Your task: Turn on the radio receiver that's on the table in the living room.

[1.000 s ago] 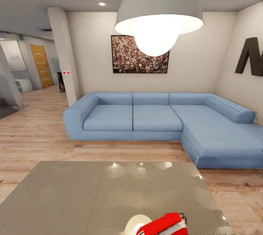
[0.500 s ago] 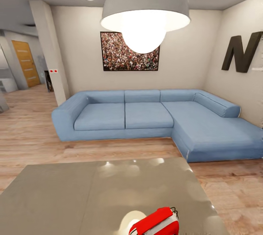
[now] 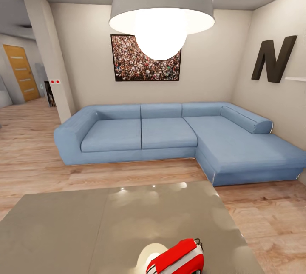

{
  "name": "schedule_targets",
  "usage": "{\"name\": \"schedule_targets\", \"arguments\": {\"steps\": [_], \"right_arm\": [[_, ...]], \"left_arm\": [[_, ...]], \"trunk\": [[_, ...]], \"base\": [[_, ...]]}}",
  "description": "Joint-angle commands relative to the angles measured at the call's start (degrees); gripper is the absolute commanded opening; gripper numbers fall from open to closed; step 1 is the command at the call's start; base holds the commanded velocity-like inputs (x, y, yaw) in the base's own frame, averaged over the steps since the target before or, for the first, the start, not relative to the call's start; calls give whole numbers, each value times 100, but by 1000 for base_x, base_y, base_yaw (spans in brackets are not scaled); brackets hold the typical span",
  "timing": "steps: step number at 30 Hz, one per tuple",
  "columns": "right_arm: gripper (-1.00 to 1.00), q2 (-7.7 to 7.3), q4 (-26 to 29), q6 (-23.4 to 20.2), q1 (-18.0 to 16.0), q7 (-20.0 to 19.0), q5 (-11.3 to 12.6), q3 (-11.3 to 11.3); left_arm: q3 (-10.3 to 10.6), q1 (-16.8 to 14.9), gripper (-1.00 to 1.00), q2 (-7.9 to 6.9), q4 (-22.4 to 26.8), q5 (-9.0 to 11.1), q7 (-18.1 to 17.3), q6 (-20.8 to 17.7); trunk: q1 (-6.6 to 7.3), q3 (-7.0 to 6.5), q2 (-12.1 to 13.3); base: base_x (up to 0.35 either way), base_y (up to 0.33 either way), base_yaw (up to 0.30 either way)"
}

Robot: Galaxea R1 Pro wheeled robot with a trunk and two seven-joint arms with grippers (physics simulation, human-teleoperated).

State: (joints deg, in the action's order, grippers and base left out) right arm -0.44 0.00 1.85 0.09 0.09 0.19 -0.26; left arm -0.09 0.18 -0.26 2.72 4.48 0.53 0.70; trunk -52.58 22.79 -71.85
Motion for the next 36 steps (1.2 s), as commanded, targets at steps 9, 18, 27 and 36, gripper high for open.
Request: {"name": "schedule_targets", "arguments": {"steps": [9, 18, 27, 36], "right_arm": [[100, 0, 0, 0, 0, 0, -2, 1], [100, 0, 0, 0, 0, 0, -1, 0], [100, -1, 0, 0, 0, 0, 3, 0], [100, 5, 0, 0, -1, 0, -1, 5]], "left_arm": [[-1, 0, 100, 6, 0, 0, 0, 0], [-8, 0, 100, 9, -4, 0, 0, 0], [-17, 0, 100, 17, -8, -1, 3, -6], [-9, 0, 100, 11, -7, 0, 6, -9]], "trunk": [[0, 1, 0], [0, 1, 0], [88, -71, 160], [286, -233, 521]], "base": [[0, 0, -1], [0, 0, 0], [0, 0, 0], [0, 0, 0]]}}
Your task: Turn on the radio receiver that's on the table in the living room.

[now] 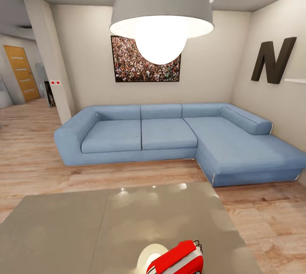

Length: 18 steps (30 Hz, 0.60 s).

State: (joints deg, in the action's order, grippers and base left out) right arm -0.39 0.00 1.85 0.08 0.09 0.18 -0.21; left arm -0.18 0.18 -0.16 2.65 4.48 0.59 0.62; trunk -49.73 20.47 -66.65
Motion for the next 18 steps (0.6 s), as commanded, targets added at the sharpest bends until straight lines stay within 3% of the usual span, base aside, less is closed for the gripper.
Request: {"name": "schedule_targets", "arguments": {"steps": [1, 18], "right_arm": [[100, 1, 0, 0, 0, 0, 0, 1], [100, -5, 0, 9, 1, 0, -40, 12]], "left_arm": [[0, 0, 100, 0, 0, 0, -1, 0], [9, 0, 100, 7, 16, 0, -6, 0]], "trunk": [[23, -19, 42], [396, -231, 723]], "base": [[0, 0, 0], [0, 0, -35]]}}
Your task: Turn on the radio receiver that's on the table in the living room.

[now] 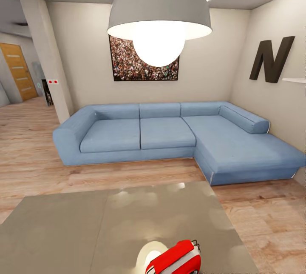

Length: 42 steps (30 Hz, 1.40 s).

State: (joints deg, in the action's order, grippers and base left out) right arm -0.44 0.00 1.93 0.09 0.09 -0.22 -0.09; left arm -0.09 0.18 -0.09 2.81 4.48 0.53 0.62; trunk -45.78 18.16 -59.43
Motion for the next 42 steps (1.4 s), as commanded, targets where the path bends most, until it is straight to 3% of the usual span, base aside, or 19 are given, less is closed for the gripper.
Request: {"name": "schedule_targets", "arguments": {"steps": [1, 14, 42], "right_arm": [[100, 0, 0, 0, 0, 0, -3, 0], [100, 9, 0, 0, 0, 0, -14, 17], [100, 12, 0, 41, 0, 0, -20, 25]], "left_arm": [[0, 0, 100, 0, 0, 0, 0, 0], [-6, 0, 100, -3, 88, 0, 0, -6], [-12, 0, 100, -4, 231, 0, -11, 132]], "trunk": [[23, -9, 41], [308, -126, 563], [308, 63, 563]], "base": [[0, 0, -64], [0, 0, -65], [0, 0, -8]]}}
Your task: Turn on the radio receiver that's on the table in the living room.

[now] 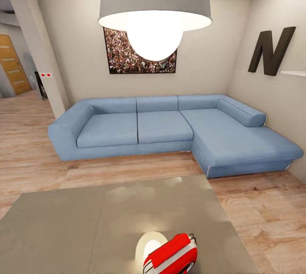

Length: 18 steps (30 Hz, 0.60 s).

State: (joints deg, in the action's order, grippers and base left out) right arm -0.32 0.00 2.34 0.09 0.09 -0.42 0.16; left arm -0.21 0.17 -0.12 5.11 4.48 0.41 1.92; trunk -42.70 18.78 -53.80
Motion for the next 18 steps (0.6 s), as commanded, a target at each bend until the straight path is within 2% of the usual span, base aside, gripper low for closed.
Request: {"name": "schedule_targets", "arguments": {"steps": [1, 8, 9, 15, 18], "right_arm": [[100, -1, 0, 1, 0, 0, -1, 0], [100, -38, 213, -28, 0, 15, -14, 1], [100, -45, 375, -55, -1, 39, -17, 1], [100, -62, 718, -73, -2, 58, -19, -3], [100, -73, 1108, -109, -6, 50, -16, -5]], "left_arm": [[-1, 0, 100, 4, 31, 0, 0, 34], [24, 0, 100, 47, 527, -7, -41, 179], [34, -1, 100, 37, 796, -8, -77, 183], [45, 0, 100, 4, 1451, -9, -110, 142], [42, 0, 100, -26, 1934, -14, -118, 60]], "trunk": [[0, 10, 0], [0, 74, 0], [0, 84, 0], [0, 139, 0], [0, 167, 0]], "base": [[0, 0, 0], [0, 0, 0], [0, 0, 0], [0, 0, 0], [0, 0, 0]]}}
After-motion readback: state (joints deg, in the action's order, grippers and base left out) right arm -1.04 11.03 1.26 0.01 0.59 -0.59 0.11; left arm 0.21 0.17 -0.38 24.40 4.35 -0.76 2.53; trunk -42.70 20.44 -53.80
